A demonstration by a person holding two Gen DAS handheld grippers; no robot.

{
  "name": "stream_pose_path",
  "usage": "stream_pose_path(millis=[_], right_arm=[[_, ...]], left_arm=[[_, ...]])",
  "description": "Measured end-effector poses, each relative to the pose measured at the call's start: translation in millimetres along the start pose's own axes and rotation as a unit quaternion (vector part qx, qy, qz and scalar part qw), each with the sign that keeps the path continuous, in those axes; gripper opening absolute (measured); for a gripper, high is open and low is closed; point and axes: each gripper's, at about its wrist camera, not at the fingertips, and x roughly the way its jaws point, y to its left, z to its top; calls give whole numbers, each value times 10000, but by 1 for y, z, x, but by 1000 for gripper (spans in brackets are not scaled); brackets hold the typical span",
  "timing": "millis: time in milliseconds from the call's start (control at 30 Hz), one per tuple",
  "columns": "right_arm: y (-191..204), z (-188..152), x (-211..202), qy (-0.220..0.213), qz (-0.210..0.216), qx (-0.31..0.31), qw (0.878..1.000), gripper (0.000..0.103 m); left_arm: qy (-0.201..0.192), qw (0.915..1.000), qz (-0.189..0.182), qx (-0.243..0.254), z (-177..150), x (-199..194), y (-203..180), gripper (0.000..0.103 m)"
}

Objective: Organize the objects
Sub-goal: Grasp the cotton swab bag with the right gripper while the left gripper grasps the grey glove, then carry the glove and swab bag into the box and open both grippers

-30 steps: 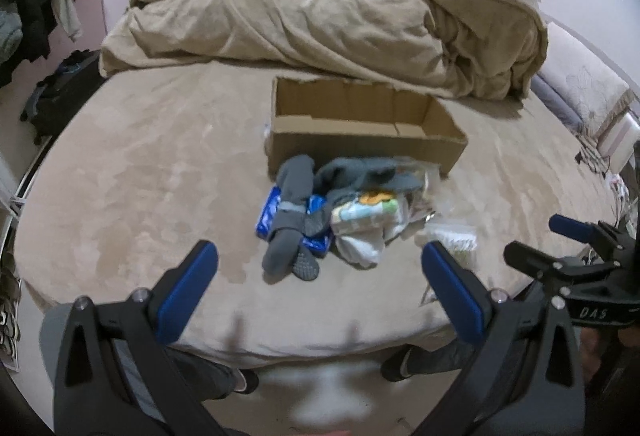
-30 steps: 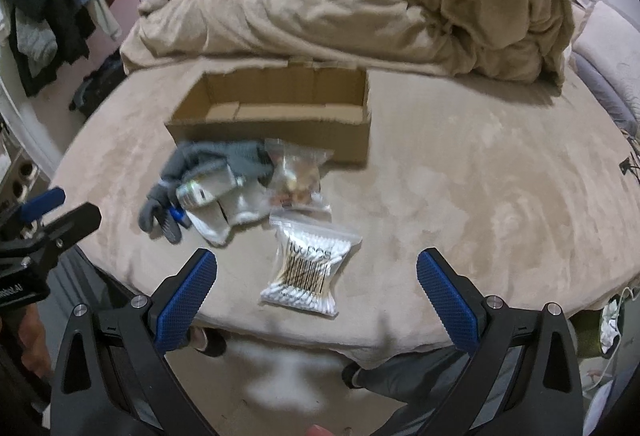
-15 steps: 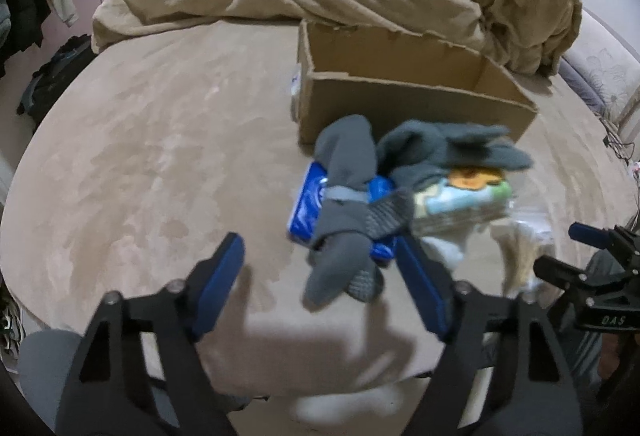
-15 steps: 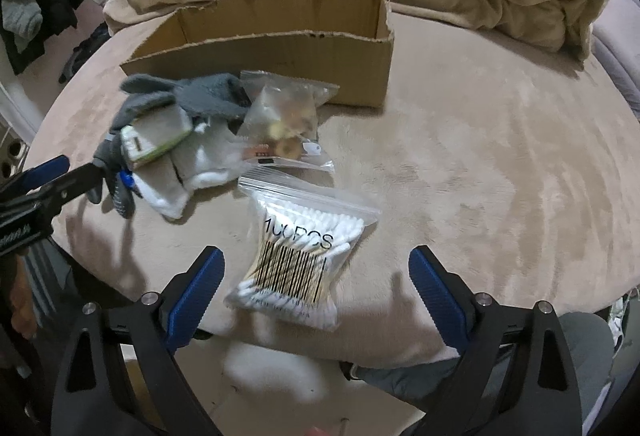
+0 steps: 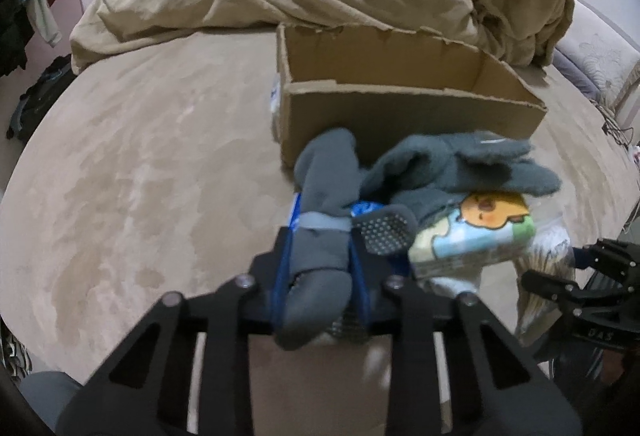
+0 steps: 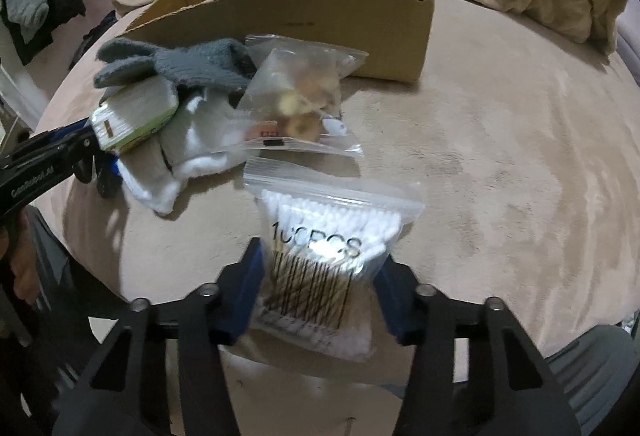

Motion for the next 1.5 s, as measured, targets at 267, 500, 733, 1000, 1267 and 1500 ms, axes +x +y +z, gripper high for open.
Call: stream_pose_path(millis=[267,500,733,1000,1267,1500], right_arm=[[-7,1,-15,-262,157,53,9995,43],[-14,8,-48,-643,126,99,9978,43],[-19,22,-91,-1092,60,81,9940,43],[-28,57,-130,-1611,26,91,9869,42],[-40,104,-114,-1874,81,51,9822,42],[-45,138,-75,-1700,312,17,9850,43]], left_arm=[[-271,9993,-150,-226,4,-25,-2,22],[-599,9970,-389,-310,20,-65,-9,22],[-1027,9924,-601,-306,49,-111,-24,22],[-1208,9878,-908,-374,86,-116,-55,22],[-899,9897,-1062,-336,116,-67,-80,22],[-444,9913,-1109,-545,124,-2,-72,22]])
